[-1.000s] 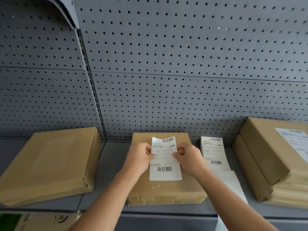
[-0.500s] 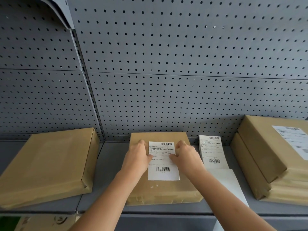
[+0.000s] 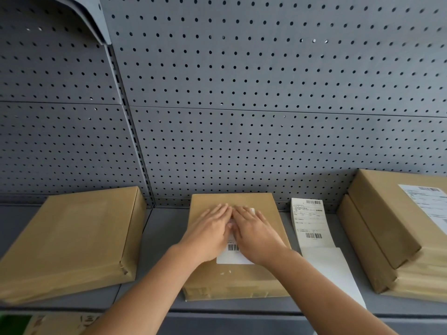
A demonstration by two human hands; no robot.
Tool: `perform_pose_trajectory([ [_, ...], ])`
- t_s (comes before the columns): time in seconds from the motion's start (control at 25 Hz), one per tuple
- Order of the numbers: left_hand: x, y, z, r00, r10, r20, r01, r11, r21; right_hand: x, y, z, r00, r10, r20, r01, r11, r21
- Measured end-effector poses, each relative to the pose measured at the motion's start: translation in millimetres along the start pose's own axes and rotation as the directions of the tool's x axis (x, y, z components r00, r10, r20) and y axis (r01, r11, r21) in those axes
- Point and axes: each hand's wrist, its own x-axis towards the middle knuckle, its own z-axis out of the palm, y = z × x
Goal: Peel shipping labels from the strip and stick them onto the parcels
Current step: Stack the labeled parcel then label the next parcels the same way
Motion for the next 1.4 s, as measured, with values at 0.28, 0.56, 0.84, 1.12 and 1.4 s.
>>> perform_pose_trajectory([
  [0.28, -3.4, -7.8, 8.0, 0.995, -0.091, -0.027, 0.093, 0.993, 0.067, -3.0, 10.7, 7.5, 0.989, 0.15, 0.015, -0.149, 0.986, -0.071],
  [0.56, -9.8, -15.5, 2.2, 0.988, -0.15, -0.024, 0.15, 0.989, -0.005, -12.4, 24.7, -5.4, 0.963, 0.27, 0.017, -0.27, 0.963, 0.001],
  [0.84, -36.3, 8.4, 8.0, 0.999, 0.009, 0.045, -0.011, 0.999, 0.036, -38.1, -26.2, -2.8, 0.997, 0.044, 0.066, -0.047, 0.998, 0.045],
  [1.12, -41.9, -4.3, 11.1, 0.995, -0.096, 0.039, 0.093, 0.993, 0.071, -51.2, -2.5, -1.3, 0.984, 0.176, 0.039, -0.175, 0.984, -0.027],
  [1.4, -60.7, -0.7, 7.7, 0.993, -0.119, -0.014, 0.119, 0.993, 0.015, -71.7, 2.5, -11.0, 0.979, 0.202, -0.035, -0.201, 0.979, 0.028],
])
